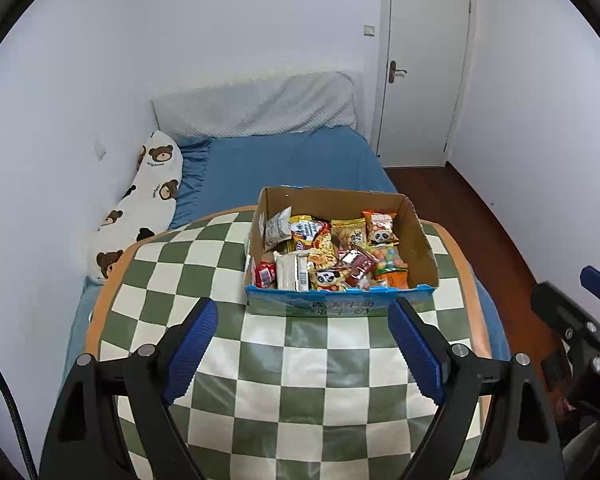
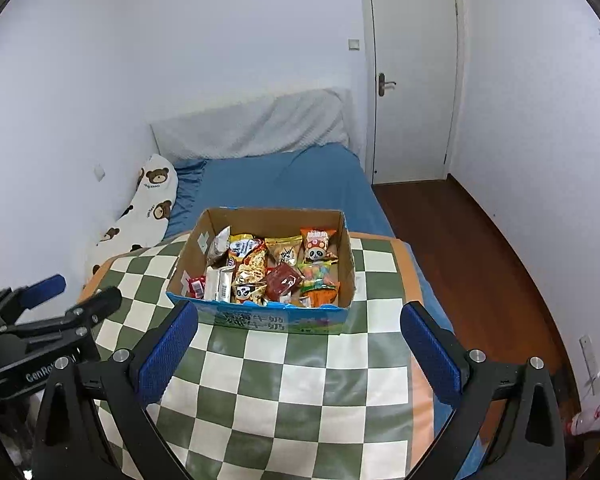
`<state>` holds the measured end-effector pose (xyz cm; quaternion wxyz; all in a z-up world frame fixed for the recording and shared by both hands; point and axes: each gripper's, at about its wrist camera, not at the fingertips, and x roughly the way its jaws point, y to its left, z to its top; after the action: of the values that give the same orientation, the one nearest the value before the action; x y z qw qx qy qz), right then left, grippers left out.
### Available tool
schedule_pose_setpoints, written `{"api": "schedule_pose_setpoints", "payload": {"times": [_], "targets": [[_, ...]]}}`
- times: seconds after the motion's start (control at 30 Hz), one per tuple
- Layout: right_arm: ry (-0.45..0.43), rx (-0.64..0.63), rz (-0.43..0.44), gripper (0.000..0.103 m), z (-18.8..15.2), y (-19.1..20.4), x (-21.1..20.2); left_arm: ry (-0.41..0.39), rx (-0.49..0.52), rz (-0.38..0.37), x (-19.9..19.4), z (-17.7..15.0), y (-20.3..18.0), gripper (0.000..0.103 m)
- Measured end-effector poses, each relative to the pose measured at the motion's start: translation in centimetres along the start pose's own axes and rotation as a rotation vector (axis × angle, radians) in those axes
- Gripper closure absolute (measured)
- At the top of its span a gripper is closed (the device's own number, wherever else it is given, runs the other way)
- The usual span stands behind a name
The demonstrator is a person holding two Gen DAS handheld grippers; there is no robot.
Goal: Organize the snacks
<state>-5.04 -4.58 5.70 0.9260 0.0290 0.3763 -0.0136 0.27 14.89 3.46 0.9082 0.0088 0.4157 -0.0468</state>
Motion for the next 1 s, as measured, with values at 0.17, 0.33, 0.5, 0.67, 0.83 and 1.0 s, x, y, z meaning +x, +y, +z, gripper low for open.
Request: {"api": "schedule_pose_setpoints", "payload": {"times": [0.17, 0.33, 0.5, 0.67, 0.83, 1.0], "targets": [[0.010, -0.006, -0.007, 0.000, -0.3, -0.2, 0.7, 0.001, -0.004, 0.003, 0.1, -0.3, -0.3, 0.004], [0.021, -0.012, -0.028, 0.000, -0.1, -0.6, 2.7, 0.002, -0.026, 0.023, 1.4, 0.0, -0.2, 0.000], [0.029, -0.011, -0.056, 0.000, 0.2, -1.3, 5.1, 0.017, -0.054, 0.041, 3.4, 0.7, 0.2, 0.000], [0.048, 0.000, -0.079, 0.000, 0.6, -1.7, 7.9, 0.034, -0.046, 0.066, 5.8, 1.4, 0.2, 0.000], [0.072, 0.019, -0.094, 0.000, 1.0, -2.1, 10.6, 0.062, -0.026, 0.085, 8.3, 2.0, 0.0, 0.000], [0.101, 0.025, -0.104, 0.000, 1.0, -2.1, 12.8, 0.091, -0.020, 0.083, 10.5, 2.4, 0.0, 0.000]]}}
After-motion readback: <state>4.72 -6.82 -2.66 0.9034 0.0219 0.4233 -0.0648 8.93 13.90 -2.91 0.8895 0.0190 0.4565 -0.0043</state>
